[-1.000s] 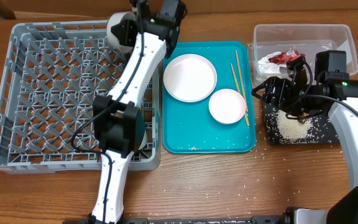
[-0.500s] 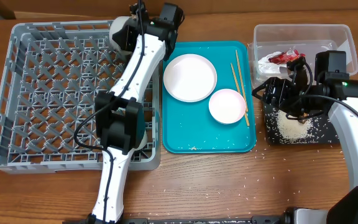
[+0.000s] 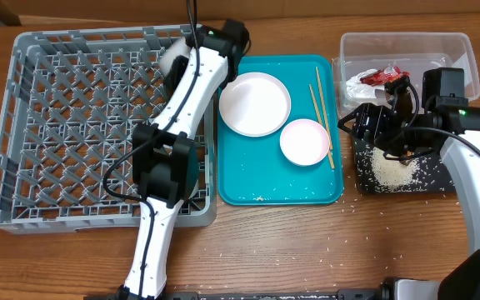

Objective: Sort waste into correct bins and load items into the dishwasher

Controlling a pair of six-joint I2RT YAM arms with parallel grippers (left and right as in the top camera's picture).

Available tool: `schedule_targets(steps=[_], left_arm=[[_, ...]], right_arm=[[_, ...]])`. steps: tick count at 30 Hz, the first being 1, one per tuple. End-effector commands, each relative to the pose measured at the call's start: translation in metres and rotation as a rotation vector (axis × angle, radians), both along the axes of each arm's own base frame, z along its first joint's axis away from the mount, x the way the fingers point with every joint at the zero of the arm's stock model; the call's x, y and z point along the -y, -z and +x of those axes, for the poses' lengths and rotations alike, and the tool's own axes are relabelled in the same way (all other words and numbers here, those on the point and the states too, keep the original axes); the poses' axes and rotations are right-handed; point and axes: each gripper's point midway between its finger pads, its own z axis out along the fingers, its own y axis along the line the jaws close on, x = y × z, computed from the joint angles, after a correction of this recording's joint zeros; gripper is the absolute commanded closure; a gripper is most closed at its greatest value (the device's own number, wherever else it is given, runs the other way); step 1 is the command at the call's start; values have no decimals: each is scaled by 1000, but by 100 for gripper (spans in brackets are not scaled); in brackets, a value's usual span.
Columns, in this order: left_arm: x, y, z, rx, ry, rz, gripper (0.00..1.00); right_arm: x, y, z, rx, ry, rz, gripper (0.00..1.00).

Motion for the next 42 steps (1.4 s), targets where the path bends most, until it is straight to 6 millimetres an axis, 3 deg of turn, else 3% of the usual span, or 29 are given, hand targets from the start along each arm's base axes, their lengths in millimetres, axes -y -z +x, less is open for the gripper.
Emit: schedule_targets(steps=[1, 6, 12, 15, 17, 20, 23, 26, 30, 33, 36, 42], left_arm=[[21, 22, -17, -104, -2, -156, 44], [31, 17, -26, -150, -7, -234, 32], [56, -22, -19, -110, 59, -392, 29], [100, -44, -26, -131, 153, -633, 28], [137, -58, -36, -160, 221, -823, 30], [185, -70, -52, -196, 224, -1040, 35], [209, -63, -66, -218, 176, -1032, 36], [229, -49, -83, -246, 167, -974, 35], [232, -28, -93, -193, 58, -827, 33], [235, -16, -102, -161, -32, -767, 36], [244, 0, -106, -149, -60, -745, 40], [247, 46, -114, -184, -102, -711, 44]], right_arm=[[-1, 0, 2, 9, -10, -5, 14], [-1, 0, 2, 9, -10, -5, 14], [-1, 0, 1, 7, -10, -5, 14], [-1, 0, 1, 7, -10, -4, 16], [-2, -2, 3, -1, 12, 13, 22], [2, -18, 12, 40, 72, 29, 23], [17, -55, 18, 141, 123, 11, 18], [47, -92, 14, 218, 217, -75, 13], [91, -125, -7, 249, 417, -188, 5], [108, -139, -26, 273, 502, -230, 2], [113, -146, -39, 284, 532, -248, 0], [109, -135, -54, 216, 522, -251, 0]])
